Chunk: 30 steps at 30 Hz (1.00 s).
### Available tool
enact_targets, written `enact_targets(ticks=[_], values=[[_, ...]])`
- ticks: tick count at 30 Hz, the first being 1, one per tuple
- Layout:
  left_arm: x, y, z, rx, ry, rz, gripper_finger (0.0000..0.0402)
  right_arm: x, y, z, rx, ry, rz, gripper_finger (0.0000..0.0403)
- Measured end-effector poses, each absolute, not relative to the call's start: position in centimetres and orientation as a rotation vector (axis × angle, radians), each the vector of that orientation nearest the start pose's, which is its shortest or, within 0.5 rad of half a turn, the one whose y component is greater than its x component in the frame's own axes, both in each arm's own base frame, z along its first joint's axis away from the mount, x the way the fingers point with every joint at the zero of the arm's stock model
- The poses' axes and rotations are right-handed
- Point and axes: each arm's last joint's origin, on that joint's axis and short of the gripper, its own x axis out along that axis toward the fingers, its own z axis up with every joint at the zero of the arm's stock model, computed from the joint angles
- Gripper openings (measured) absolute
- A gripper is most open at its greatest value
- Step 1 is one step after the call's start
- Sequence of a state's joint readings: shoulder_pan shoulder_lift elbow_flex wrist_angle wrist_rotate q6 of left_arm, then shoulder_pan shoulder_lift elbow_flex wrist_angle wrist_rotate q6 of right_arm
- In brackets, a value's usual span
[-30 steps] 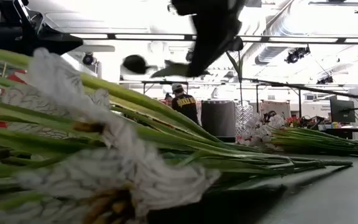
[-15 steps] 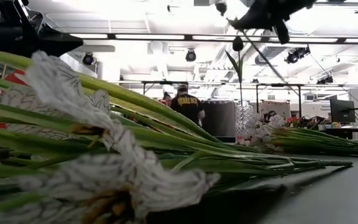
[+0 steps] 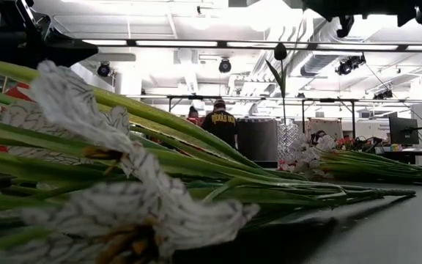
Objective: Sort flowers into vase by color
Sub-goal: Put the bottom black flower into the right transparent flower vase
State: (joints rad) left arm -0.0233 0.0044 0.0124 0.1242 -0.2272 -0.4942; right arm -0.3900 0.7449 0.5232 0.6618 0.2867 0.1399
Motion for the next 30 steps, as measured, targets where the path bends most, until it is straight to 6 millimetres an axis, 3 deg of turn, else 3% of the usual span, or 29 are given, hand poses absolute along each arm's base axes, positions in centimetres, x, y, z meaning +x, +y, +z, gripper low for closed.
enact_targets(ticks=[8,17,30], values=[[9.6,0.4,17.9,-0.508,-0.179,0.167,0.0,13.9,-10.2,32.3,0.029,-0.407,-0.869,0.0],[9.6,0.4,17.9,-0.508,-0.179,0.167,0.0,15.5,-14.3,30.4,0.025,-0.407,-0.95,0.0],[9.6,0.4,17.9,-0.508,-0.179,0.167,0.0,15.4,-15.9,29.6,0.033,-0.402,-1.003,0.0]])
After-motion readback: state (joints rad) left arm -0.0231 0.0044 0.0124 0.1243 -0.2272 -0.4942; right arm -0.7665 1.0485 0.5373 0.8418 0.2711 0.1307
